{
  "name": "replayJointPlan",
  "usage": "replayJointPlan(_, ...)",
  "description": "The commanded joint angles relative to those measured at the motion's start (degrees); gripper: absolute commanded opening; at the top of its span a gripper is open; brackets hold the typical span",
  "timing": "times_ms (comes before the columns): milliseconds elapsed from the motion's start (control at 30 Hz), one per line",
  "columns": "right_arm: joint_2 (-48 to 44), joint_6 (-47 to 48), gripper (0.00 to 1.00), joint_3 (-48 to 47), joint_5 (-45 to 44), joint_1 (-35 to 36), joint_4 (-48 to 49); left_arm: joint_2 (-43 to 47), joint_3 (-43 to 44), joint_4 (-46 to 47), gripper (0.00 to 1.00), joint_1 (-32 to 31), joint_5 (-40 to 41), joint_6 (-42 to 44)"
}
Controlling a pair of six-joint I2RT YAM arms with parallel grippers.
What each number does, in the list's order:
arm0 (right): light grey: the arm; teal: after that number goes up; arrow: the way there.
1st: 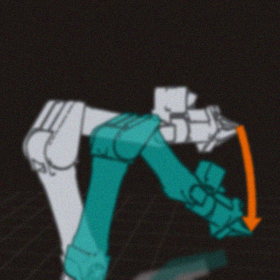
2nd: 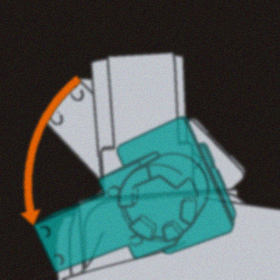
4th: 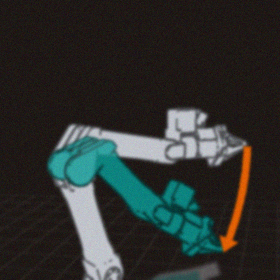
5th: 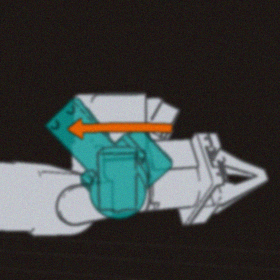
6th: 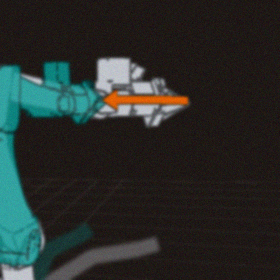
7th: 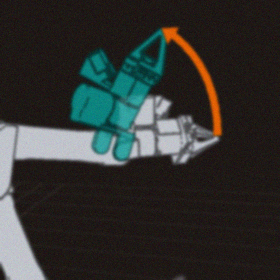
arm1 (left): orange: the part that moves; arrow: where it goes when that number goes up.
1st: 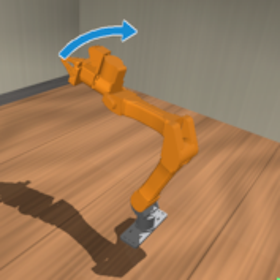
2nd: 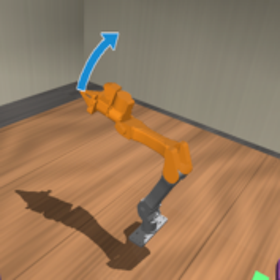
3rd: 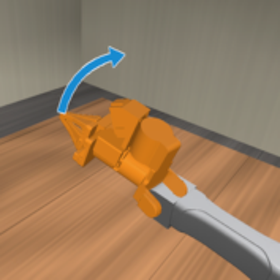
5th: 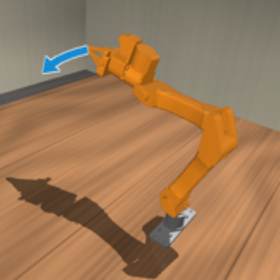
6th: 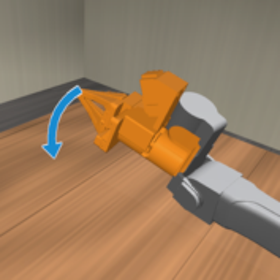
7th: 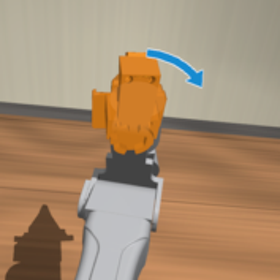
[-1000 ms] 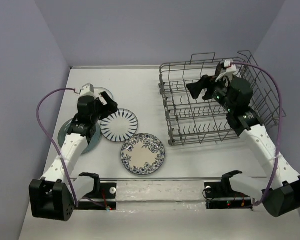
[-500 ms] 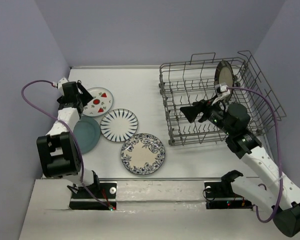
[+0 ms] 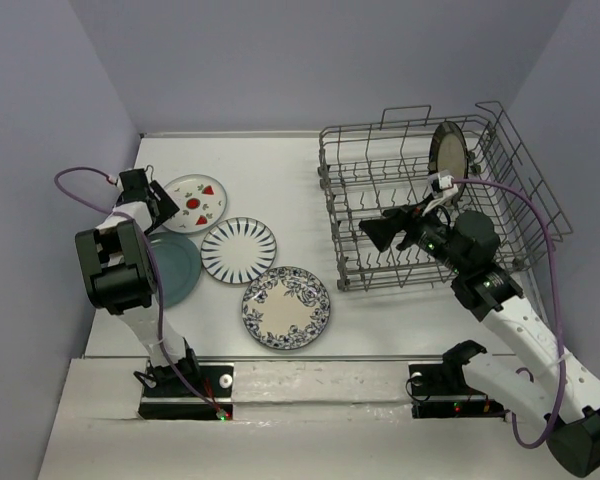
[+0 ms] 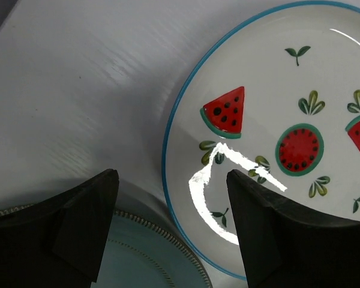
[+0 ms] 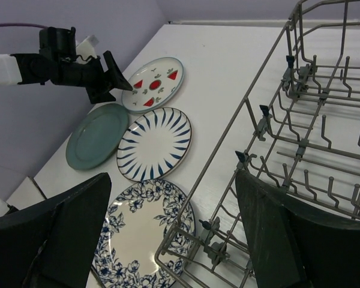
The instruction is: Load the plates into the dish rack
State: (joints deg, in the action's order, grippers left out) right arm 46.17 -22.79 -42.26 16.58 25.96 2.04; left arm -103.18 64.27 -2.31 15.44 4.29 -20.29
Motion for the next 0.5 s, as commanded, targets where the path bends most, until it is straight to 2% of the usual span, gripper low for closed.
replayJointPlan(0,0.0,-0.7,0.89,0.6,1.5,0.1,3.3,-1.8,3.8,2.0,0.81,1.2,-6.7,1.3)
replayJointPlan(233,-2.8,-1.7,0.89,2.8,0.2,0.1,4.0,-4.0,3.6,4.6,0.71,1.3,-9.0,0.3)
replayJointPlan(467,-2.1,-1.8,0.88,2.6,0.6,0.1,4.0,-6.4,3.9,5.6,0.67,1.3,-10.2,-0.2)
